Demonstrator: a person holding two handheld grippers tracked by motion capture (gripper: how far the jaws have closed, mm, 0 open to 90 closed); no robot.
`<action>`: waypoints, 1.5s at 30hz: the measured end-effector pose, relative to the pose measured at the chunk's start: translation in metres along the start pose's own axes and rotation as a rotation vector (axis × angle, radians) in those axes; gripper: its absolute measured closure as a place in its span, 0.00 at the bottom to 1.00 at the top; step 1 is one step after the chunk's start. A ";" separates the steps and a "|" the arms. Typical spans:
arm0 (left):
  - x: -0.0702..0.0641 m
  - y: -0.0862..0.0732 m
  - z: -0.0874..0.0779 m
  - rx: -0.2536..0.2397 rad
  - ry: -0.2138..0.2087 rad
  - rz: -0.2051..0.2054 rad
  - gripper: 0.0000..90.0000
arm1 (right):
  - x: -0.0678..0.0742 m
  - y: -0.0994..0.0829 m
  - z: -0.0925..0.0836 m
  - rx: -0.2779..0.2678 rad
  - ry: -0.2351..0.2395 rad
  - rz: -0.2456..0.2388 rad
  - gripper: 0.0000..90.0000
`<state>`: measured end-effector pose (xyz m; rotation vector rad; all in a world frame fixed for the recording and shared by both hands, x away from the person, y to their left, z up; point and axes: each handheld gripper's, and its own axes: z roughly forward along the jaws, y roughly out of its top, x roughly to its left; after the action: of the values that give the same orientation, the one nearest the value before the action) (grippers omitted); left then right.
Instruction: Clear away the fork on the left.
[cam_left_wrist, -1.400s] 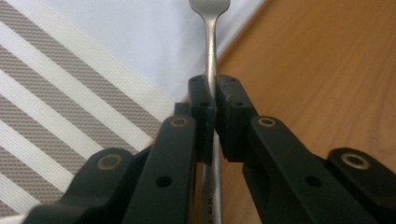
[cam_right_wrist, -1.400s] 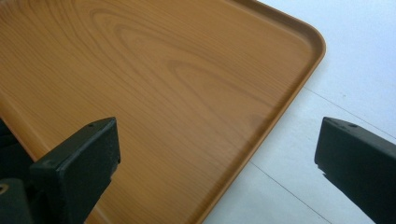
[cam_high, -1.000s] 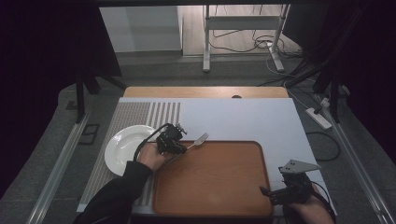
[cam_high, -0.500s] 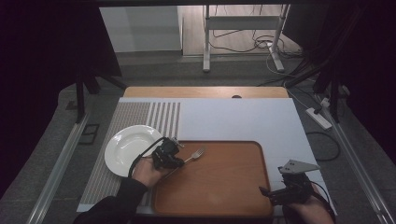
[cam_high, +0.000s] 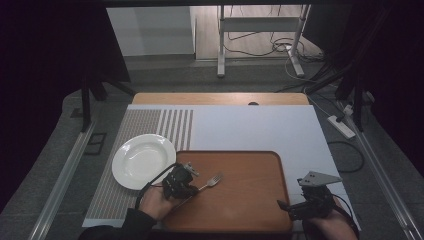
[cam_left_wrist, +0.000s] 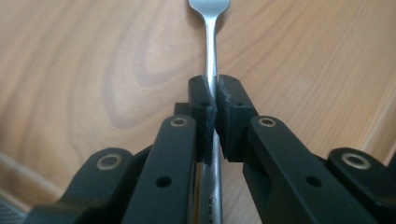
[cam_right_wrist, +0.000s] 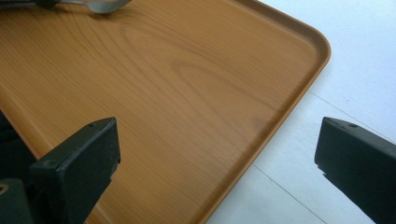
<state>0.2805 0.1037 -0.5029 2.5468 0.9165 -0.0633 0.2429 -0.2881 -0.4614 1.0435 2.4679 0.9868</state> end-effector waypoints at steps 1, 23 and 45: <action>-0.001 -0.001 0.002 0.008 0.001 0.004 0.94 | 0.000 0.000 0.000 -0.001 -0.001 -0.001 0.01; -0.017 0.035 0.016 -0.056 -0.020 0.122 0.99 | 0.000 0.000 0.001 0.002 -0.001 -0.003 0.01; 0.014 0.030 0.016 -0.059 0.063 0.033 0.99 | 0.000 0.000 0.001 0.004 0.002 -0.004 0.01</action>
<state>0.3113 0.0846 -0.5090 2.5214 0.8863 0.0534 0.2432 -0.2872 -0.4620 1.0391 2.4736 0.9824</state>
